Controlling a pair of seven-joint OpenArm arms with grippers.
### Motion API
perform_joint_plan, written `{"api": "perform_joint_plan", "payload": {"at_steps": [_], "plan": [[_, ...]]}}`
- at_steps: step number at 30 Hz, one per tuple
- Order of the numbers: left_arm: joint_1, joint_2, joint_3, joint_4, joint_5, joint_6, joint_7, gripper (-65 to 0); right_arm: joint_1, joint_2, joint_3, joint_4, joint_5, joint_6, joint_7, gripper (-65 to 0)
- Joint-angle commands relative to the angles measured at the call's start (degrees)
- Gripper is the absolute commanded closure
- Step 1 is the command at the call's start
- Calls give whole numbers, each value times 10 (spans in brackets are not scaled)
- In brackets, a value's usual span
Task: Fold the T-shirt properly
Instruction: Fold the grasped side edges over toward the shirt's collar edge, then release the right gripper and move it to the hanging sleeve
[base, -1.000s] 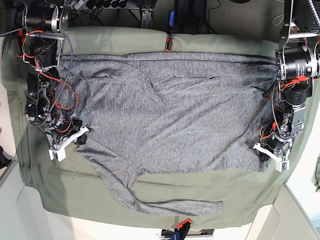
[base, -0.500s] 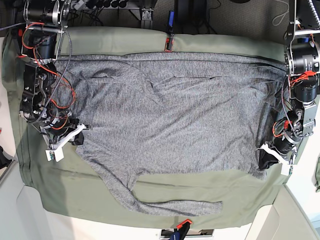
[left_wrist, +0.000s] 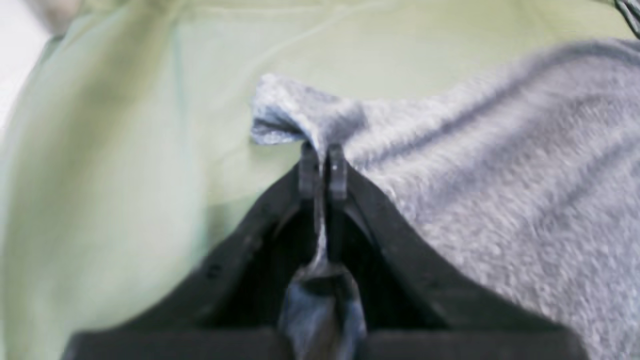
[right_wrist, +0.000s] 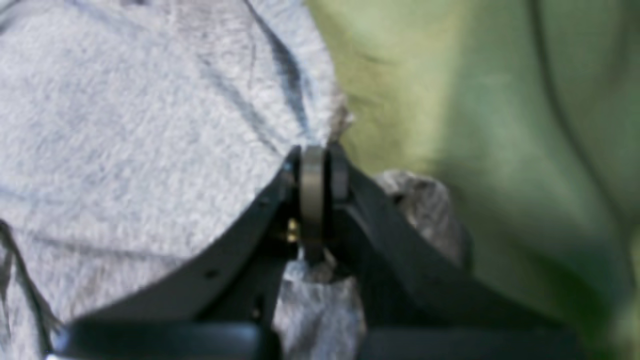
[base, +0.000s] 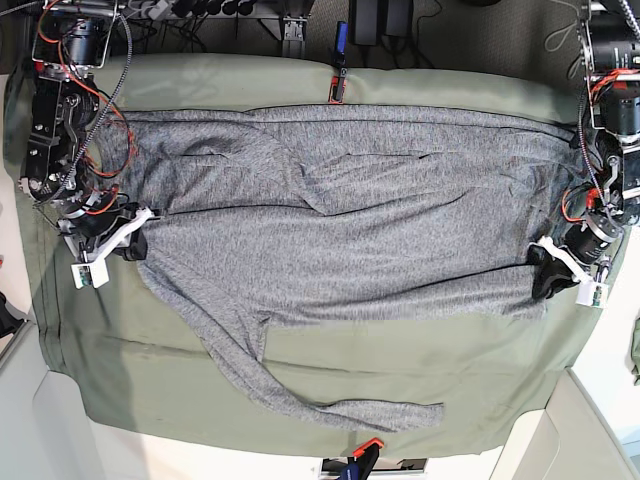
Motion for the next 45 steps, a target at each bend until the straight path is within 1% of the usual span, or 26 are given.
{"api": "perform_joint_plan", "payload": {"at_steps": [1,3,5,8,12,14,17,22,25,31,38,39,40,41,42,43,44,45], "plan": [[-2,-17,-16,20,-17,-5,-2,0,3,11,8,14,4,0,10,0],[16,-18,-35,38,-23,-5,11,0,-8,18,15,20,16,0,10,0],[32,-18,-45,52,-24,-5,11,0,-17,24,23,25,35,3,9,0],[53,-17,-53,71,-32,-5,13,0,-28,25,41,37,53,21,5,0],[85,-17,-70,91,-32,-5,14,0,-46,26,70,56,89,35,-20,0],[101,-17,-80,104,-32,-5,18,0,-56,26,84,63,104,43,-22,0],[125,-17,-102,127,-32,-5,26,0,-62,26,99,68,115,45,-33,0],[179,-17,-136,170,-32,-5,26,0,-81,26,115,71,152,46,-50,0],[202,-17,-144,185,-32,-5,26,0,-97,26,115,74,158,54,-50,0],[229,-14,-144,189,-32,-5,26,0,-125,25,115,80,158,54,-49,0],[233,-11,-144,189,-32,-5,26,0,-126,25,115,80,158,51,-49,0],[233,-11,-144,189,-32,-5,26,0,-126,25,115,80,158,51,-47,-8],[233,-11,-144,189,-32,-5,26,0,-126,25,115,80,159,51,-43,-82],[233,-11,-144,189,-32,-5,26,-26,-126,23,115,80,158,51,-37,-154],[233,-11,-144,189,-32,-5,26,-59,-126,23,115,80,159,48,-29,-213],[233,-11,-144,189,-32,-5,26,-89,-126,22,115,80,159,47,-20,-253],[233,-11,-144,189,-32,-5,26,-114,-124,22,115,80,160,47,-13,-276],[233,-11,-144,189,-32,-5,26,-128,-122,22,115,80,165,47,-8,-280]]}}
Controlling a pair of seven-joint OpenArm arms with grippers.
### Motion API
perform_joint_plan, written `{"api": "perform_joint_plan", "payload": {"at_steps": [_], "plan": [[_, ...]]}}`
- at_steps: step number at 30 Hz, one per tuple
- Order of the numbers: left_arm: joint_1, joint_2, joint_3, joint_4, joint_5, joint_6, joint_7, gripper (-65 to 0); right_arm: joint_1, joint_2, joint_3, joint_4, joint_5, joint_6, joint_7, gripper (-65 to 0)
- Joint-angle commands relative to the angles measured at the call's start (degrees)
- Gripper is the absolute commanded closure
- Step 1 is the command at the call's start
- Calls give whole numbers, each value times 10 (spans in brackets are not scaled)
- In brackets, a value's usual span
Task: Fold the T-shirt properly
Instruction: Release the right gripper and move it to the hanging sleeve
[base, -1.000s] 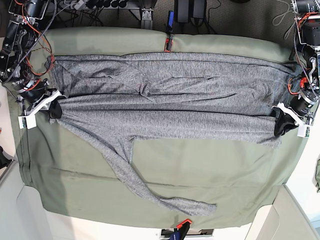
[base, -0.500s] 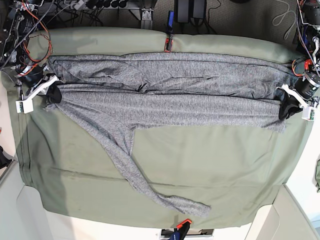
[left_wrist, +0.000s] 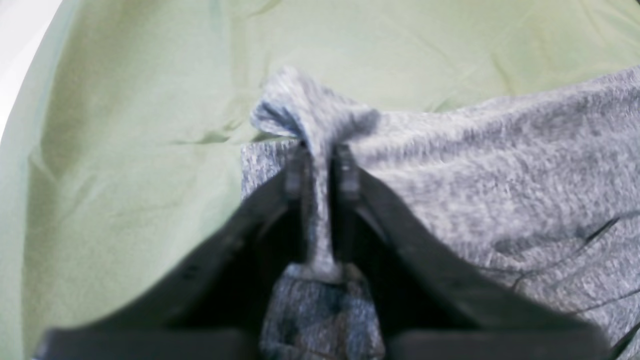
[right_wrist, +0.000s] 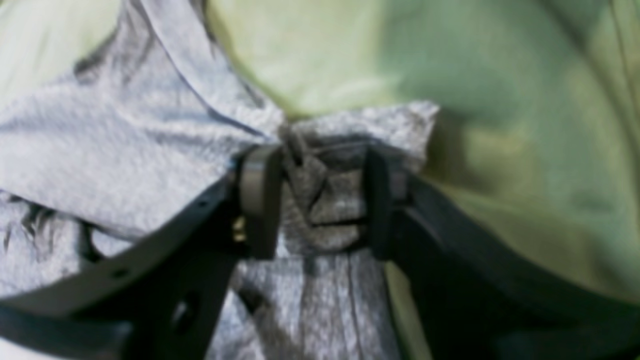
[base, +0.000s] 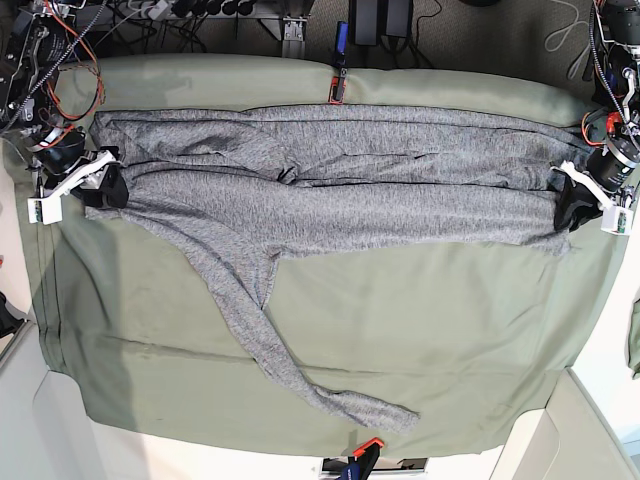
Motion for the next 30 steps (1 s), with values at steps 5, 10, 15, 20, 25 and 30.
{"api": "perform_joint_plan", "payload": {"at_steps": [5,10,15,20,25,30], "plan": [[-5,-15,-7,9,-8,1,-5,-170,19,0,4,10,43,0,23,-280],[-5,-15,-7,9,-8,1,-5,-320,54,-29,4,10,45,1,24,-280],[-5,-15,-7,9,-9,1,7,-320,103,-75,2,10,38,1,24,-280],[-5,-15,-7,9,-22,1,33,-320,155,-120,-35,-8,-61,-19,59,-280],[-5,-15,-7,9,-34,1,37,-320,231,-127,-123,-111,-160,-85,104,-281],[-5,-15,-7,9,-34,1,37,-320,308,-127,-193,-270,-242,-140,122,-338]]}}
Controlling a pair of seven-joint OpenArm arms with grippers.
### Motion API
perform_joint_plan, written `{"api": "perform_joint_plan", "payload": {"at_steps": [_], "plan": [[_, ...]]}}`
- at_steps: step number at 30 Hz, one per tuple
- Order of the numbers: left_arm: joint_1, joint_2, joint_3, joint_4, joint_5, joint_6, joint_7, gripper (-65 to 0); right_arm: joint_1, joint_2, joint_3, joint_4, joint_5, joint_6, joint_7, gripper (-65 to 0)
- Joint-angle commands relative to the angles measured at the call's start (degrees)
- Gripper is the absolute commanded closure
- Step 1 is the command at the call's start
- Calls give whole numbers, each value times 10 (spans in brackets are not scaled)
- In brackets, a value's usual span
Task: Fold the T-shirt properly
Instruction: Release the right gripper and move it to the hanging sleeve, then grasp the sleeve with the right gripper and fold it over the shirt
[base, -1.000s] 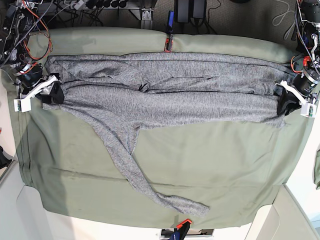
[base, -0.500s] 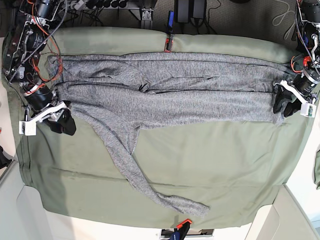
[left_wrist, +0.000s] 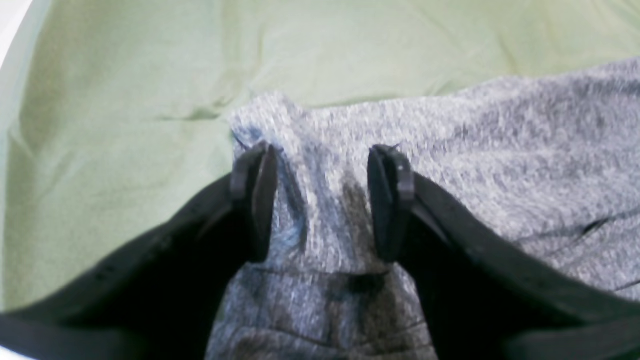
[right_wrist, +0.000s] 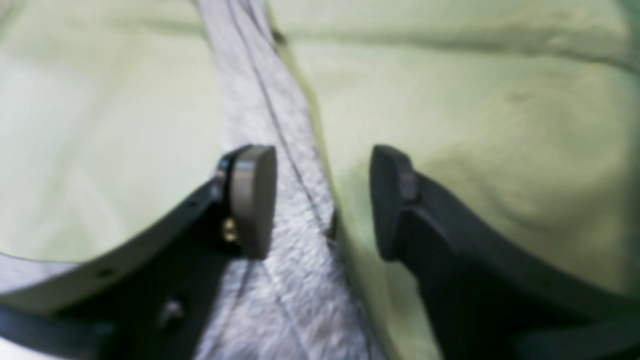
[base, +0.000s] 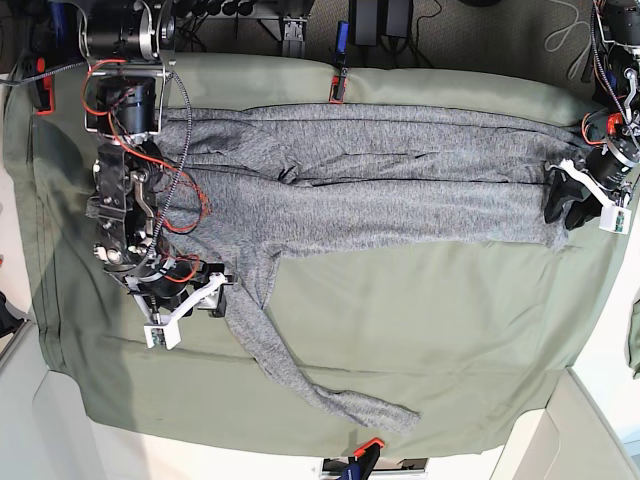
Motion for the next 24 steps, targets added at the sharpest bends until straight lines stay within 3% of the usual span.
{"api": "perform_joint_plan", "payload": {"at_steps": [1,7,13,15,18,24], "plan": [[-5,-14,-7,9,-8,0,-12,-320,23,1,-9,-16,4,0,11,-348],[-5,-14,-7,9,-8,0,-13,-320,34,-4,-48,-64,4,11,11,-347],[-5,-14,-7,9,-12,0,-12,-320,35,-36,-47,-52,4,75,2,-331],[-5,-14,-7,9,-12,0,-13,-320,35,-48,-47,-44,5,83,-17,-240],[-5,-14,-7,9,-13,0,-13,-320,34,-58,-47,-31,15,83,-44,-15],[-5,-14,-7,9,-13,0,-12,-320,6,-57,-47,47,63,97,-99,0]]}}
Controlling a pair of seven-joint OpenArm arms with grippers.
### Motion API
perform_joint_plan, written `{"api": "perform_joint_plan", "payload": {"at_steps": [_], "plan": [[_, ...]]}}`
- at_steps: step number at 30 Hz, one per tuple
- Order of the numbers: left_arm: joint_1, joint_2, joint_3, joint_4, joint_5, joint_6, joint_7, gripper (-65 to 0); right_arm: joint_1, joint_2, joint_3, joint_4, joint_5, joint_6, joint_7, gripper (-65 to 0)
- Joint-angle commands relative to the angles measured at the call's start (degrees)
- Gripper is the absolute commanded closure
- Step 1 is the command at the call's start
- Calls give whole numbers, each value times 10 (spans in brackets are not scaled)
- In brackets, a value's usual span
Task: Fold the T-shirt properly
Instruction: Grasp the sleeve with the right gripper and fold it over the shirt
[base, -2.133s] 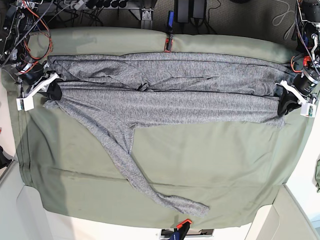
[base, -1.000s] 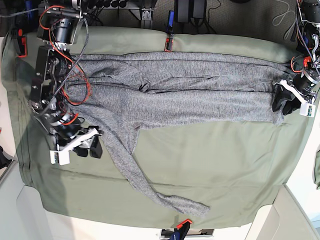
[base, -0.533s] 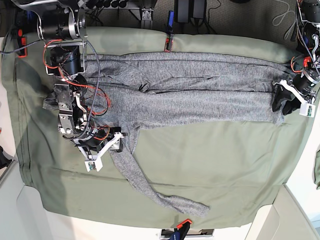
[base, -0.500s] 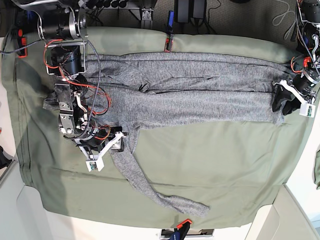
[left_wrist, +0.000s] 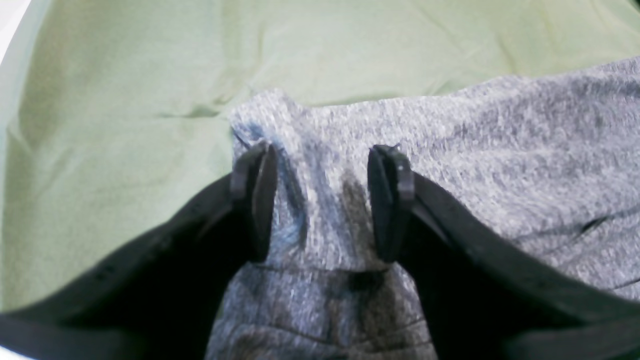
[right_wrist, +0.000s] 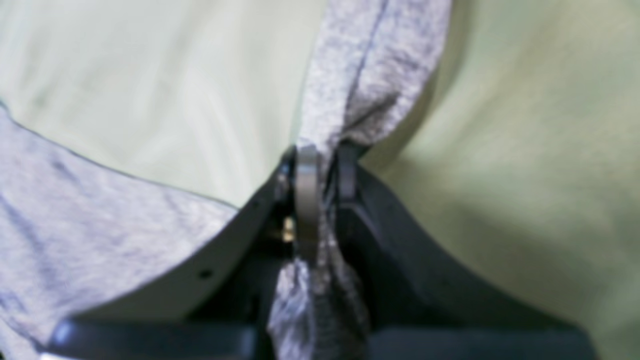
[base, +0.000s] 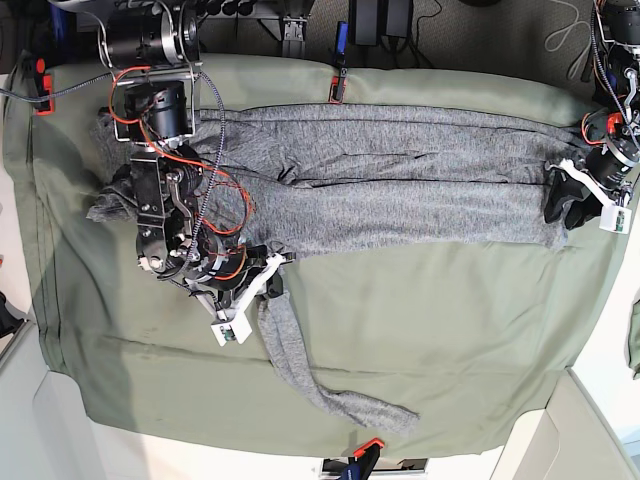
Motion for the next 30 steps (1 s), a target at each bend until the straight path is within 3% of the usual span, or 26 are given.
{"api": "perform_joint_plan", "payload": {"at_steps": [1,3,7,14,19,23,27,30], "plan": [[-6,-14,-7,9,-9,0,-12,-320,-1,-5,-1,35,30,27,1,0],[-6,-14,-7,9,-11,0,-12,-320,-36,-5,-1,89,67,51,-17,0],[-6,-11,-7,9,-13,0,-12,-320,-118,2,-1,193,107,57,-38,0],[4,-11,-7,9,-13,0,-5,-320,-278,57,-1,338,167,73,-40,0],[4,-11,-7,9,-34,0,3,-321,-351,97,-1,401,175,72,-20,0],[3,-11,-7,12,-78,0,3,-321,-356,106,0,405,174,71,-8,0],[3,-11,-7,27,-86,0,3,-321,-333,104,-1,405,174,64,30,-302],[3,-11,-7,35,-85,0,3,-321,-306,100,-1,405,158,45,59,-340]]}}
